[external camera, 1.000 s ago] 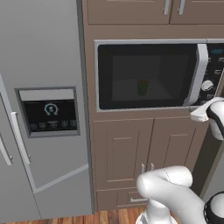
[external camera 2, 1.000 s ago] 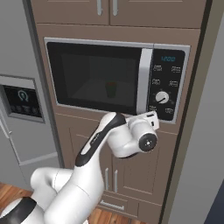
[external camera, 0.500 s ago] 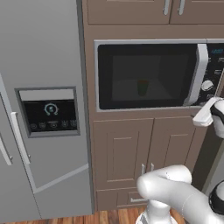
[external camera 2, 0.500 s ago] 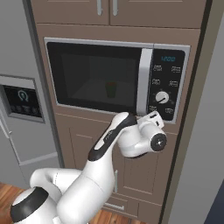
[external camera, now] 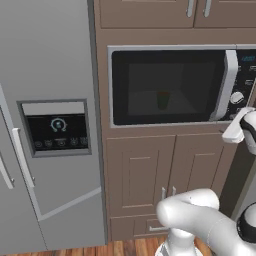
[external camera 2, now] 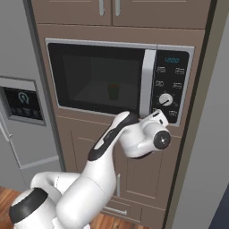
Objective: Place the microwavable item in the microwave. Then, close the microwave door and press the start button.
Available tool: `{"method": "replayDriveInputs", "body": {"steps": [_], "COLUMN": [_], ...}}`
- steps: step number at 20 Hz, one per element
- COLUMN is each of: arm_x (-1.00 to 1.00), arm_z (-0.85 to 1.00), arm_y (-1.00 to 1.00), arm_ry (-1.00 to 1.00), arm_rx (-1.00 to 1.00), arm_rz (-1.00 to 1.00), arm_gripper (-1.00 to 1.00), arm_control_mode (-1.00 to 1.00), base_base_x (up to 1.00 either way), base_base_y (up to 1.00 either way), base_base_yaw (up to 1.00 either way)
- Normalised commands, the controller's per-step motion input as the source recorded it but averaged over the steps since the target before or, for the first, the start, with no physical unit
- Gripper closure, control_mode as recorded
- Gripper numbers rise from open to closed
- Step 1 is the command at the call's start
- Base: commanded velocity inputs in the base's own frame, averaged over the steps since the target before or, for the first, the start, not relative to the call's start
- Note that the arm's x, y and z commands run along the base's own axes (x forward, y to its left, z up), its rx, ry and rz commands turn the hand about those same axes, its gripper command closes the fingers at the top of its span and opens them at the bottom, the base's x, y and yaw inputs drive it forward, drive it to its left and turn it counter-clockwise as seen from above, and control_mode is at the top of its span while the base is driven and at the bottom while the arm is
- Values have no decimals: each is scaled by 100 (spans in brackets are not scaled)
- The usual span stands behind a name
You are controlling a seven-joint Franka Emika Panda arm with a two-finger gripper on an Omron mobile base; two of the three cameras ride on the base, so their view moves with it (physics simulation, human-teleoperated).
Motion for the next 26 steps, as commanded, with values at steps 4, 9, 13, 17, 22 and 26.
{"method": "replayDriveInputs", "body": {"steps": [4,9,13,17,22,26], "arm_x": [2,4,11,19,17,17], "arm_z": [0,0,0,0,0,0], "arm_y": [-6,-7,-4,-7,-14,-16], "arm_ry": [0,0,0,2,1,2], "arm_rx": [-8,-9,-9,-9,-9,-8], "arm_rz": [0,0,0,0,0,0], "arm_gripper": [-100,-100,-100,-100,-100,-100], "arm_control_mode": [-100,-100,-100,-100,-100,-100], "base_base_x": [0,0,0,0,0,0], "base_base_y": [0,0,0,0,0,0], "base_base_yaw": [0,0,0,0,0,0]}}
